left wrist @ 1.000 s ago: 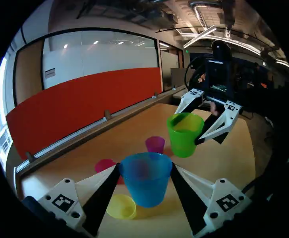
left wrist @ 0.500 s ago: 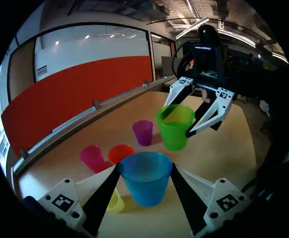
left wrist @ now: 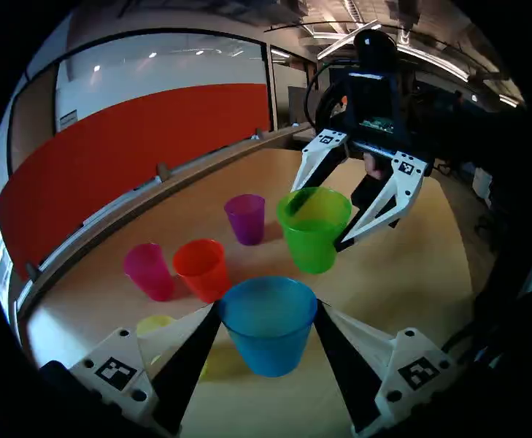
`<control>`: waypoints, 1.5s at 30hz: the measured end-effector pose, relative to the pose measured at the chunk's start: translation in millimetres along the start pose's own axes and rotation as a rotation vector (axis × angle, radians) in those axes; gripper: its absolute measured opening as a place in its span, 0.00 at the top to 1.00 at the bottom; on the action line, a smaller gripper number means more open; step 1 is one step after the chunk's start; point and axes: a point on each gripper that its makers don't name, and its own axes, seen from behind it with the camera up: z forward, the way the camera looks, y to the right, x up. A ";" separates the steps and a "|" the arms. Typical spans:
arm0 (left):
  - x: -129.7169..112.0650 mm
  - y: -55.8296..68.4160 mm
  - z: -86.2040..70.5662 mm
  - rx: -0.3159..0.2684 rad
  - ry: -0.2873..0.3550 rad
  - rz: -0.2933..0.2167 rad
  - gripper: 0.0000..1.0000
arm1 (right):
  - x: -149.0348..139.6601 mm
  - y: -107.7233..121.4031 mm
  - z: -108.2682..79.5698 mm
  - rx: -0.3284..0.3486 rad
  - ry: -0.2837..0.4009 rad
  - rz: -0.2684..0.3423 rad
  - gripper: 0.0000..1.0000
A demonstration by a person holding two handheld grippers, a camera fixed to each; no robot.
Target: Pour water
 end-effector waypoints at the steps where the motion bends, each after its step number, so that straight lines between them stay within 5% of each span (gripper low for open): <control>1: -1.9 1.2 1.4 -0.003 -0.003 -0.002 0.11 | -2.5 -0.3 1.0 0.001 -0.003 0.002 0.10; 15: -21.0 8.9 15.5 -0.021 -0.020 -0.020 0.11 | -38.2 -6.3 13.9 0.020 -0.055 0.010 0.10; 24: -33.4 14.4 19.7 -0.025 -0.031 0.037 0.11 | -51.6 -11.2 21.7 0.027 -0.078 0.006 0.10; 45: -49.4 12.0 9.7 -0.016 -0.034 -0.001 0.11 | -72.1 -15.7 21.1 0.024 -0.110 0.005 0.10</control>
